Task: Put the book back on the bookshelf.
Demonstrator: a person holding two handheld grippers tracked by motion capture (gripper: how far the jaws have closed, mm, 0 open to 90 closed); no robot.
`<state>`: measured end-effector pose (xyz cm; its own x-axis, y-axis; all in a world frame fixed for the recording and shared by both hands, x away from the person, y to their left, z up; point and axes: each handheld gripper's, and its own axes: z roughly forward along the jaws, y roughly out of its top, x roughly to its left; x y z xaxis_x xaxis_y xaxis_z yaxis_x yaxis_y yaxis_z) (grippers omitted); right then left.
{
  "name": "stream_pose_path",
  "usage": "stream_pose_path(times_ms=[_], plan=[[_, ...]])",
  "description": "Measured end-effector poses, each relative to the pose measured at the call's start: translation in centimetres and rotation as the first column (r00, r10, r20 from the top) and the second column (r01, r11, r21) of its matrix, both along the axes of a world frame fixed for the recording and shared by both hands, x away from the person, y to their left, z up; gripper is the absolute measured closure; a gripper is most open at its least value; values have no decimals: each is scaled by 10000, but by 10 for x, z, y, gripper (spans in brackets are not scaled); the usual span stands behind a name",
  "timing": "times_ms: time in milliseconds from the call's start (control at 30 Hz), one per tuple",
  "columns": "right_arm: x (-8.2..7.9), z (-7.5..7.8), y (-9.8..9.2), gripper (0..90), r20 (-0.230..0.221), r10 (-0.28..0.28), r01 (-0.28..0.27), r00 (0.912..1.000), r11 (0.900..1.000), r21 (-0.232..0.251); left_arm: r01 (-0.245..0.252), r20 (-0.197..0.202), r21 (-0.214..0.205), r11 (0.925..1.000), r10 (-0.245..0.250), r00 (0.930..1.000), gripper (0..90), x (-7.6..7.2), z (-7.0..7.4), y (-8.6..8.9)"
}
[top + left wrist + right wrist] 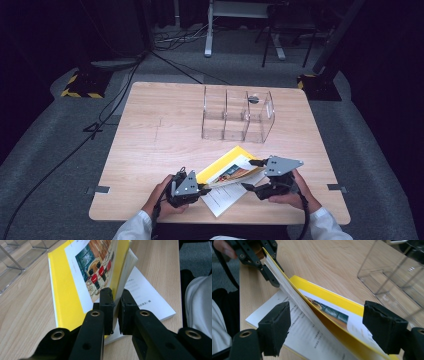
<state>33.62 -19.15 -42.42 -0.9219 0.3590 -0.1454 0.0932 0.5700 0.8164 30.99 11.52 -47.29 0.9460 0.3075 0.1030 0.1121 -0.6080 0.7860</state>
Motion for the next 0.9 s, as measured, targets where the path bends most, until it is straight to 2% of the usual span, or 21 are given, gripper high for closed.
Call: stream_pose_path(times_ms=[33,67,133,200,233,300,333,367,433,467,500,567,600,667,700,767,833,900], plan=[[2,-2,5,248,86,201,-199,9998,9997,-125,17,45,63,10000,-18,10000,828,0,0,1],[5,-4,10,264,25,339,-338,9994,9992,-208,20,60,77,10000,-20,10000,828,1,1,2],[10,-14,20,321,-239,740,-755,9970,9946,-714,-27,57,97,9999,27,10000,826,3,1,8],[12,-23,24,345,-251,555,-583,9981,9893,-1338,-141,59,65,9999,140,9999,820,4,2,14],[12,-23,24,345,-251,555,-583,9981,9893,-1338,-141,59,65,9999,140,9999,816,4,2,14],[16,-33,24,397,-226,271,-307,9994,9830,-1810,-288,44,-4,9996,288,9996,808,6,3,19],[16,-33,24,397,-226,271,-307,9994,9830,-1810,-301,56,34,9995,301,9995,808,7,3,21],[19,-37,21,476,-164,119,-147,9998,9831,-1826,-390,36,60,9992,389,9992,798,9,4,26],[22,-39,19,488,-232,137,-177,9996,9832,-1816,-480,-77,-2,9988,480,9988,789,10,4,29],[26,-46,11,581,-262,26,-68,9997,9869,-1612,-543,-39,-51,9985,543,9985,786,12,5,32],[27,-49,8,595,-230,-1,-33,9997,9892,-1463,-602,-50,-77,9982,602,9982,781,12,5,33],[28,-55,2,620,123,113,-93,9999,9883,-1524,-656,-70,26,9978,656,9978,771,14,5,36],[28,-55,2,620,123,113,-93,9999,9883,-1524,-674,-93,54,9977,675,9977,771,14,5,38],[24,-58,-5,669,457,197,-139,9988,9923,-1233,-705,-107,49,9975,705,9975,763,15,4,41],[24,-58,-5,669,457,197,-139,9988,9923,-1233,-762,-129,33,9971,763,9970,763,16,4,42],[19,-56,-4,716,1026,324,-192,9942,9917,-1267,-1039,-144,-168,9944,1037,9945,747,18,5,46],[15,-55,0,750,1333,440,-251,9901,9897,-1406,-1493,-303,-372,9881,1482,9885,705,20,7,51],[11,-51,4,770,1537,485,-252,9869,9884,-1498,-1874,-453,-391,9815,1856,9816,615,20,9,53]])
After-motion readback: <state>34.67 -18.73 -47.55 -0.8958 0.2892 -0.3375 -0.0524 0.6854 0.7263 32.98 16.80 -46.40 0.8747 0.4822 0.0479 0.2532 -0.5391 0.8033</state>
